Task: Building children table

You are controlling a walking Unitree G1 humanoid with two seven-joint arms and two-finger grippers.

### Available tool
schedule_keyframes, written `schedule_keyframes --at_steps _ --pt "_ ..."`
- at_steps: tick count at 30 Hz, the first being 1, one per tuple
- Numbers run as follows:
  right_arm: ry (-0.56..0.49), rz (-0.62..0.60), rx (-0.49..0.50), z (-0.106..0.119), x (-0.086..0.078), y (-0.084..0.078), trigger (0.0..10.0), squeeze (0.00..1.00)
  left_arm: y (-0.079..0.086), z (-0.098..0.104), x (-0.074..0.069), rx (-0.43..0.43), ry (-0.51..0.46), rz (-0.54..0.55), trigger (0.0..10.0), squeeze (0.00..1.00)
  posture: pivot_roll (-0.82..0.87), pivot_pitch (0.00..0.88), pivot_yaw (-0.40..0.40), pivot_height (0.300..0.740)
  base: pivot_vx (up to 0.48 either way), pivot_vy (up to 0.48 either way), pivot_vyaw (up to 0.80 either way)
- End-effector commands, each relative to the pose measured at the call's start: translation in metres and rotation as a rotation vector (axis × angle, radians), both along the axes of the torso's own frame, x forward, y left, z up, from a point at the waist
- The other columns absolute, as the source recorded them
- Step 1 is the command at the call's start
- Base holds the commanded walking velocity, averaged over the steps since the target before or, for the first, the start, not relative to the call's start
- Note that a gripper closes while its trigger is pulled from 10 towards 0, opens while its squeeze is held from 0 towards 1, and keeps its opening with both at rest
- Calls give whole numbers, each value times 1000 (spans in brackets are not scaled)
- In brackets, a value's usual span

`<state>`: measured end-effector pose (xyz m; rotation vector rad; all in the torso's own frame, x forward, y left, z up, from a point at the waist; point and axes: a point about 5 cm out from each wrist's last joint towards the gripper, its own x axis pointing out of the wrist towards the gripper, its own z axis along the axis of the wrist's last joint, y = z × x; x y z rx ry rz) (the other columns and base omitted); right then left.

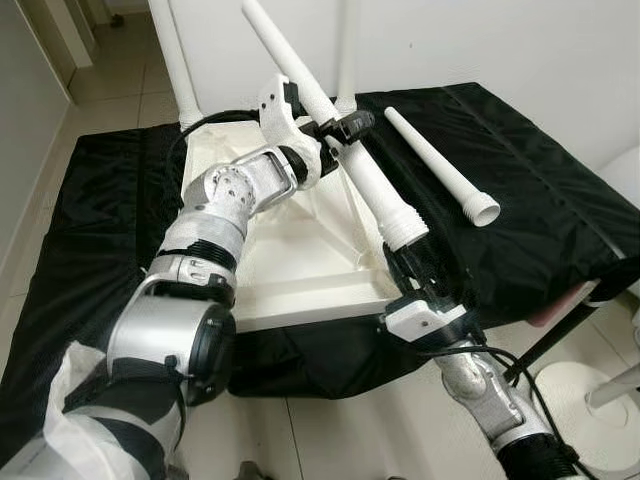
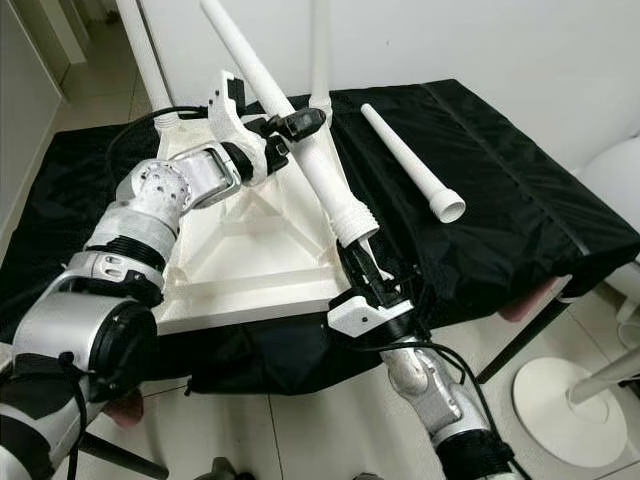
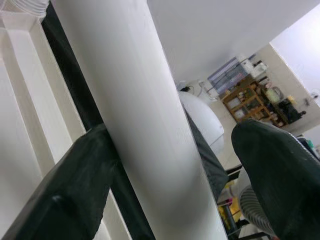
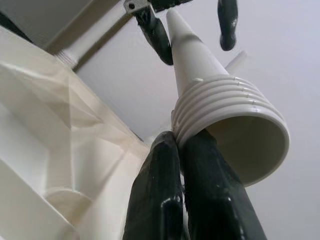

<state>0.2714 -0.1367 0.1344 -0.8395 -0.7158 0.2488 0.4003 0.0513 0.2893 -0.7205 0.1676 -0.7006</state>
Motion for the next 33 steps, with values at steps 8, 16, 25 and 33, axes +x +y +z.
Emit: schedule_keyframes --at_steps 8,16,25,33 --pt "-18 -20 -117 -19 -3 -2 10000 0 6 26 -2 -125 -176 -172 0 0 -62 14 81 740 0 0 0" --pt "-126 2 -197 -15 -1 3 10000 0 2 21 -2 -123 -149 -202 0 0 -61 20 79 740 0 0 0" --pt "-182 22 -162 -11 -3 2 10000 851 6 22 2 -138 -128 -182 0 0 -60 25 83 740 0 0 0" --pt "-177 -38 48 -12 -12 -2 10000 1000 20 27 8 -208 -85 -108 6863 0 -60 32 95 740 0 0 0"
